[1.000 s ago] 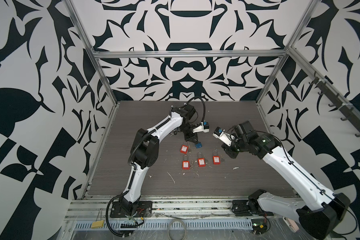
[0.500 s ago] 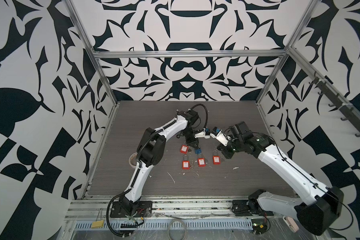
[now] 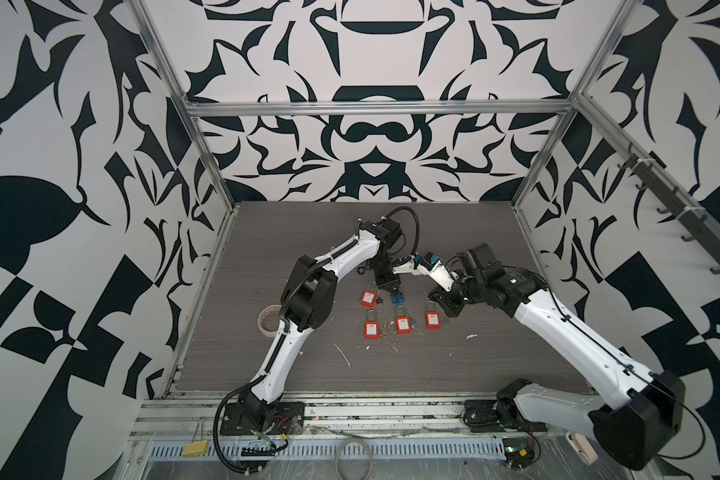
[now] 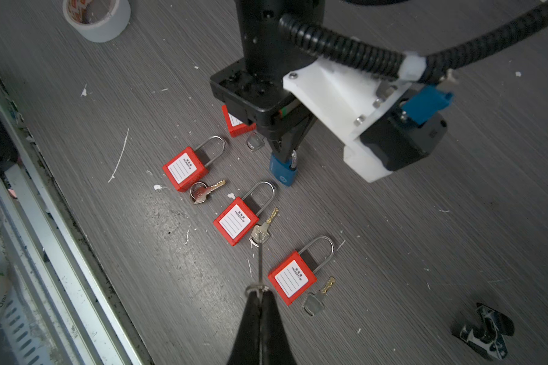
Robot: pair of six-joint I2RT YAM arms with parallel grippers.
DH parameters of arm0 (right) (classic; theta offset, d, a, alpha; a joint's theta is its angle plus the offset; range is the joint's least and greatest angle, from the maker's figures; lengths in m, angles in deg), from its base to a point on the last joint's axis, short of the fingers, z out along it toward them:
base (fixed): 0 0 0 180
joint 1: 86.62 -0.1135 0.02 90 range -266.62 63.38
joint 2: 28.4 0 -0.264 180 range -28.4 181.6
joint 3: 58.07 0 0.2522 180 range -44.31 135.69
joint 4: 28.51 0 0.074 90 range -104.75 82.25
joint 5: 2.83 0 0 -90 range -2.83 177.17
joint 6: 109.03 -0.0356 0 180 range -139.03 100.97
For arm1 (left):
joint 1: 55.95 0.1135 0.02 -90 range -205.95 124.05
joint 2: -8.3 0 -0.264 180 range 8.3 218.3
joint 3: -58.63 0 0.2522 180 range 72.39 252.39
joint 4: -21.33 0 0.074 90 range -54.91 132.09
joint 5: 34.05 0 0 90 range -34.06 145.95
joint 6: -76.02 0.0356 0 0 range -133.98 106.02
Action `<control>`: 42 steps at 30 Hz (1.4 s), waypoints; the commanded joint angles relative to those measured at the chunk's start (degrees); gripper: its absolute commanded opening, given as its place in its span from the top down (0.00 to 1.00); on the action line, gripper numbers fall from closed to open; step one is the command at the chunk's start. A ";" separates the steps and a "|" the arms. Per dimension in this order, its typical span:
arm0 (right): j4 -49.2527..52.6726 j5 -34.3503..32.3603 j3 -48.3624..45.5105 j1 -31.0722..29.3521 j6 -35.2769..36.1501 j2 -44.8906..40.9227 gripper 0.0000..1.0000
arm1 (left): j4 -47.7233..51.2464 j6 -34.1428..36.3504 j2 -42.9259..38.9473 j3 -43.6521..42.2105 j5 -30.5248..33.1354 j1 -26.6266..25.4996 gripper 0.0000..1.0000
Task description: Lock with the key
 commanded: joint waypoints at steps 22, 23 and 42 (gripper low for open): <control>-7.93 0.76 -2.47 -0.58 -20.11 -1.64 1.00 | -14.62 -11.13 -0.41 1.70 3.82 1.97 0.66; -7.99 -0.13 -2.38 -0.65 -22.96 -1.55 1.00 | -17.89 -12.97 -2.16 0.49 2.86 2.86 0.66; -9.03 -3.87 5.44 -1.18 -41.12 24.55 1.00 | -49.29 -37.34 -45.49 -48.14 -5.47 17.79 0.63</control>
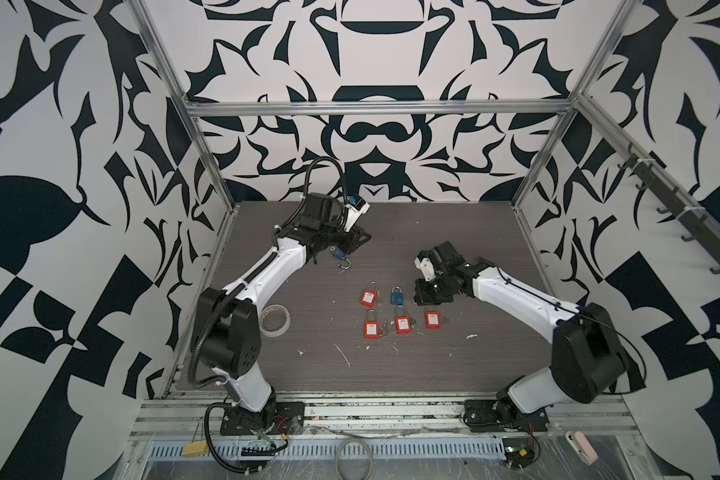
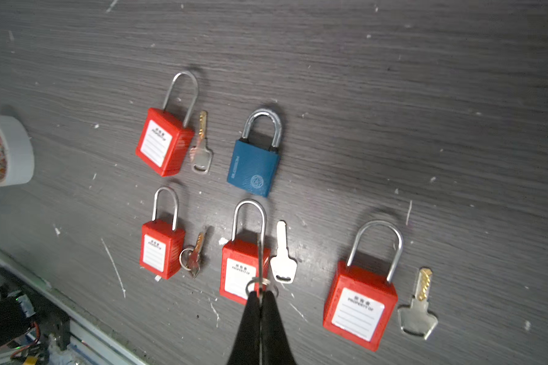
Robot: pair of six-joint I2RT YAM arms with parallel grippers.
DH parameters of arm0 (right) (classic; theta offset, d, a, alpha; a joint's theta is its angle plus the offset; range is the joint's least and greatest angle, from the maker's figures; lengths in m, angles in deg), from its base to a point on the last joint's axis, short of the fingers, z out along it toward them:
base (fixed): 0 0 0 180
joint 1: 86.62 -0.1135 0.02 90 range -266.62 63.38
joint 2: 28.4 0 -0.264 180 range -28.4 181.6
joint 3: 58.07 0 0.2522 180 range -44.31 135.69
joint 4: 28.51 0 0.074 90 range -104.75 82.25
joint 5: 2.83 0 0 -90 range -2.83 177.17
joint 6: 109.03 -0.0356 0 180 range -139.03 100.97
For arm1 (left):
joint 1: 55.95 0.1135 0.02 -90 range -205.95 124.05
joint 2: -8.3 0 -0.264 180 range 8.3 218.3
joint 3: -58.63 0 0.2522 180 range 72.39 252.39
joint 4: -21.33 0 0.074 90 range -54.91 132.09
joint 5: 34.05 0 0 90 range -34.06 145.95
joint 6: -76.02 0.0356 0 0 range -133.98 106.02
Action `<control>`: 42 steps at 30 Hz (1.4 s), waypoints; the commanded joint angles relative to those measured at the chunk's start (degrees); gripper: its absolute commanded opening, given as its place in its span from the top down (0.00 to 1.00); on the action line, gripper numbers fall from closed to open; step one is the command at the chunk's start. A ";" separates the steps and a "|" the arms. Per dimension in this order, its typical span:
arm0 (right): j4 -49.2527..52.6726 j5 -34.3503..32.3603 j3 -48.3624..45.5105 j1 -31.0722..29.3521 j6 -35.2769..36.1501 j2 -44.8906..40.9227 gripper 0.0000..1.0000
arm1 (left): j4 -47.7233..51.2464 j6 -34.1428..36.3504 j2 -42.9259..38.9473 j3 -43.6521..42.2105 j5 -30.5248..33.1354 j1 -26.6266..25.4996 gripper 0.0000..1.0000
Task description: Lock with the key
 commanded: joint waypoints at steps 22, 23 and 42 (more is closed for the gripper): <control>1.52 -0.69 12.35 -0.34 0.99 18.81 0.95 | 1.94 -10.03 -19.15 -18.56 5.36 4.16 0.53; 2.07 -1.26 12.63 -0.31 1.38 18.79 0.93 | 2.28 -10.13 -18.88 -18.18 5.28 4.17 0.53; 6.32 -12.31 20.48 -0.36 10.50 13.42 0.55 | 4.30 -20.39 -12.37 -13.72 11.06 6.46 0.39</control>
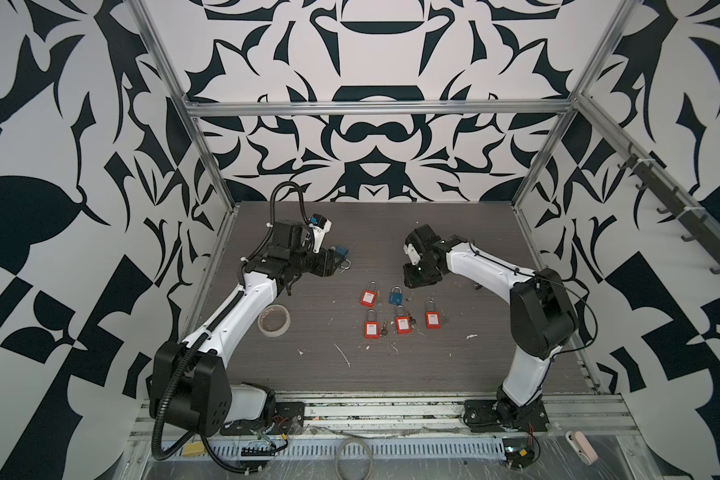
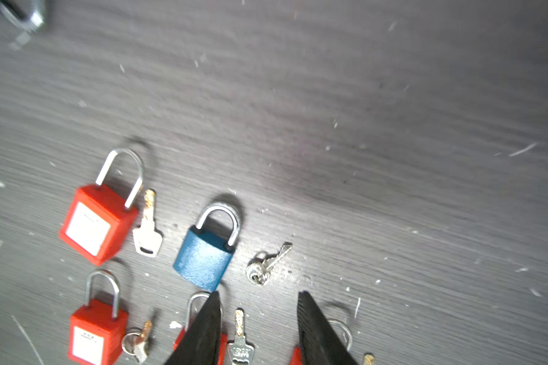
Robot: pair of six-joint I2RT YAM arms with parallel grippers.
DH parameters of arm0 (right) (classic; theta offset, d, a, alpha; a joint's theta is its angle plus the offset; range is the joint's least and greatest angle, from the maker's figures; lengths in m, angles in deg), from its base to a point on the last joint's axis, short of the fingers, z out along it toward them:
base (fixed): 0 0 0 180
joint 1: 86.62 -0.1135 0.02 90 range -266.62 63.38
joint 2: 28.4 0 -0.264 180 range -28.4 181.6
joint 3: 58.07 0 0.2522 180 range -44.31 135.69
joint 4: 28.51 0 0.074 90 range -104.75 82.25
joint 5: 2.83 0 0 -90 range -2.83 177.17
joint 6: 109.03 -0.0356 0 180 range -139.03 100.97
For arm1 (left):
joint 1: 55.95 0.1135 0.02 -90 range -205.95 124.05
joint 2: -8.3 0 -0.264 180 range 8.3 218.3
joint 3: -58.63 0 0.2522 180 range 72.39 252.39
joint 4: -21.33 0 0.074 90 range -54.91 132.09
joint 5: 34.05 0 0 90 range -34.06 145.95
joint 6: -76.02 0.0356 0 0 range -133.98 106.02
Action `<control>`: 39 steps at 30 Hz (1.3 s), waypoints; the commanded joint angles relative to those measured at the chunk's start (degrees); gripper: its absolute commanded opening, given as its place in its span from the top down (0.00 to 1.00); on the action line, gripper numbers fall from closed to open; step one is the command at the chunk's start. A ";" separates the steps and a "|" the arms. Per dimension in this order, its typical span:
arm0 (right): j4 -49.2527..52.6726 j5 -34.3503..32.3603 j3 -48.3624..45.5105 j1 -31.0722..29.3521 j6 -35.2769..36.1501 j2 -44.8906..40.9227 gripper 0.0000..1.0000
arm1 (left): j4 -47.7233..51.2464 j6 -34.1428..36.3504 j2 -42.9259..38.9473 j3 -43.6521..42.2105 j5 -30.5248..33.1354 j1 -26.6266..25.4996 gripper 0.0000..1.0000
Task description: Lock with the key
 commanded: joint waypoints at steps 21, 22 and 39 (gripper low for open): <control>-0.34 1.50 17.41 -3.53 -0.05 9.51 0.49 | 14.84 -21.88 40.72 34.33 18.42 -2.35 0.38; -0.66 1.70 16.29 -3.52 0.08 8.70 0.49 | 15.46 -22.52 41.78 35.52 19.09 -2.74 0.37; 0.00 3.08 5.49 -3.49 0.14 1.93 0.49 | 27.16 -30.96 53.88 49.81 28.11 -5.67 0.31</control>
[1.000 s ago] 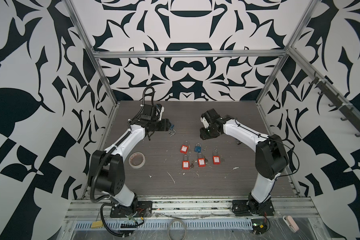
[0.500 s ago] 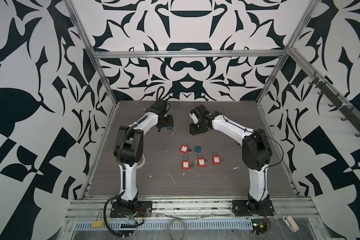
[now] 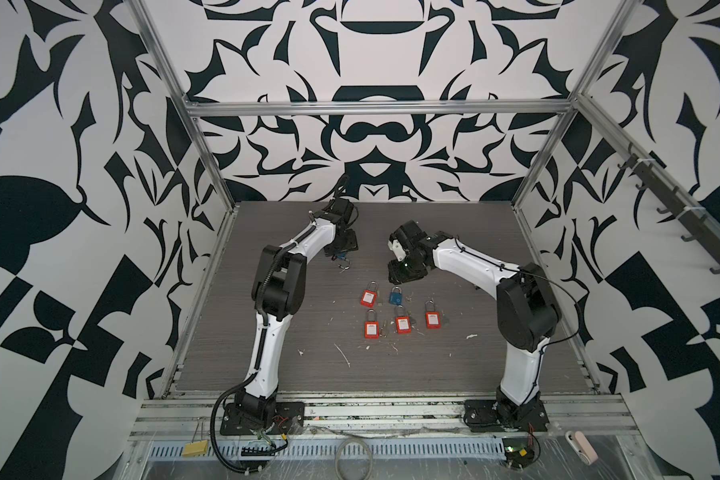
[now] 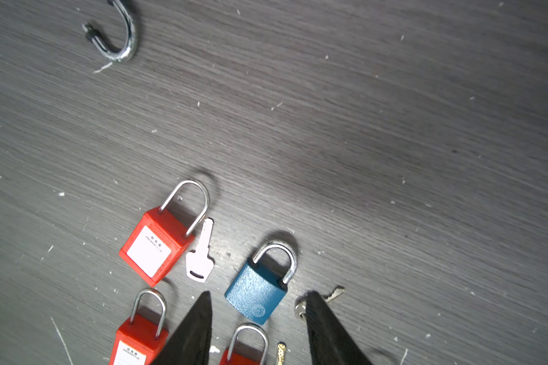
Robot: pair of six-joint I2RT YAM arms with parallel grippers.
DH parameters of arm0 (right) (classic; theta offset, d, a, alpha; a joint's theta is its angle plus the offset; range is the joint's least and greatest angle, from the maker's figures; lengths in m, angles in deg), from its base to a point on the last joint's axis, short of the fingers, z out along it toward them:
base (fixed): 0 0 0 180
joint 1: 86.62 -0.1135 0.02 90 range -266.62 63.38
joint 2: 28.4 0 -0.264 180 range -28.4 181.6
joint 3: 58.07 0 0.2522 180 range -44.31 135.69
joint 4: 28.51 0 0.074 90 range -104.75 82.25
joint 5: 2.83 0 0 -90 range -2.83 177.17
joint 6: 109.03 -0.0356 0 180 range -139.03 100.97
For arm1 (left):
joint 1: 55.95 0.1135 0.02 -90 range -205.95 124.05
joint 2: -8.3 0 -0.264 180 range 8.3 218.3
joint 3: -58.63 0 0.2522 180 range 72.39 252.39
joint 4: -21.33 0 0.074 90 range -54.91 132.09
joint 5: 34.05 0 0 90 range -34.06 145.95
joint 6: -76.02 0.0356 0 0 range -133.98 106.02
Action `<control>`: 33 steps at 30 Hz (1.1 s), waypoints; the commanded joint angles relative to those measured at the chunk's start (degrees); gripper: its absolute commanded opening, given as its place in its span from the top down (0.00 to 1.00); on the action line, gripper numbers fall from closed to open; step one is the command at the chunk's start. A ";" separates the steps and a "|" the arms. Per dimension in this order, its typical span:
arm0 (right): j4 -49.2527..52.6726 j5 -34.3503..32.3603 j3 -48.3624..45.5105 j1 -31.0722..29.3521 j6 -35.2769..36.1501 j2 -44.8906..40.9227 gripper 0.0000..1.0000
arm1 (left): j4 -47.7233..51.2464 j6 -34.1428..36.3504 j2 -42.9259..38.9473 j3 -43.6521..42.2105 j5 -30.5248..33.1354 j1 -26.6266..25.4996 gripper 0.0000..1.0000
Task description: Lock with the key
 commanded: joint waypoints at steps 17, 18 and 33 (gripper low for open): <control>2.15 1.27 -0.61 0.13 -0.50 -4.28 0.49 | 10.88 0.17 6.67 8.15 7.14 -2.22 0.32; 2.15 1.37 -0.72 0.08 -0.53 -4.29 0.49 | 10.93 0.44 6.83 8.19 7.35 -2.20 0.32; 2.50 1.36 -1.52 0.10 -0.86 -4.84 0.49 | 10.33 16.04 5.33 5.05 7.45 -4.95 0.39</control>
